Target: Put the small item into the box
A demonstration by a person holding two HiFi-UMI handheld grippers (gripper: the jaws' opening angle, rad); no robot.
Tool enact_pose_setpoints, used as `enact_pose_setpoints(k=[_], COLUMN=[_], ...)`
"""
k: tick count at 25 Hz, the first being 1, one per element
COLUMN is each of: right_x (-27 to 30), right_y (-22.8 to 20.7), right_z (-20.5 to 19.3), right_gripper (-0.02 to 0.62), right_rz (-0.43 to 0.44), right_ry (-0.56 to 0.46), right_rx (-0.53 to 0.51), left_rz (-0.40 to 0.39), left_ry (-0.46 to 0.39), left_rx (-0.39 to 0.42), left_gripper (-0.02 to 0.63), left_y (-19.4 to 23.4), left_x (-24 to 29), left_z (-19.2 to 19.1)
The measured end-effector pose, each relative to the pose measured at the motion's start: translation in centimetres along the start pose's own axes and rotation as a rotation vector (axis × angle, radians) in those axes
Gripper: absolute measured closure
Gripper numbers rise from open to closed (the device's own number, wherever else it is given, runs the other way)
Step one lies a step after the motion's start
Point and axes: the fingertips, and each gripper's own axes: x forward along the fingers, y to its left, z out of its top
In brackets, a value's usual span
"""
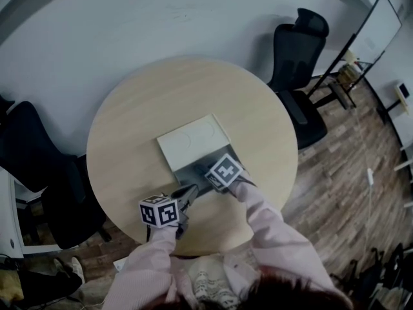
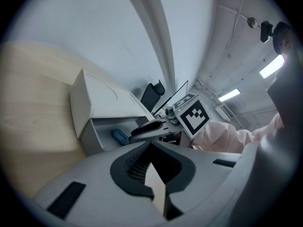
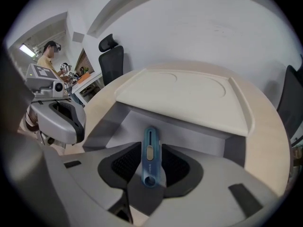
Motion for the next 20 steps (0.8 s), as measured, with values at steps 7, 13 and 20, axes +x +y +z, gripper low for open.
enact_pose_setpoints(k=[7, 13, 20], right_x=[-4.3, -7.6, -10.4], right_y=[1.1, 2.0, 2.9], right_z=[0.9, 1.6, 1.7], right_gripper=[0.485, 0.528, 0.535], right_rz=[0.006, -0.005, -0.009], right_ry=[-0.23, -0.414, -0.558], right_rx=[0.124, 0.216, 0.309], left_rz=[-0.03, -0.048, -0.068], left_ry=[-0.034, -0.079, -0.11], left_rx=[0.036, 0.128, 0.22], left_gripper=[0.595, 0.595, 0.595], left_y=[-0.8, -2.2, -3.8], left_x=[-0.1, -0.6, -0.8], left_z=[1.1, 2.2, 3.3])
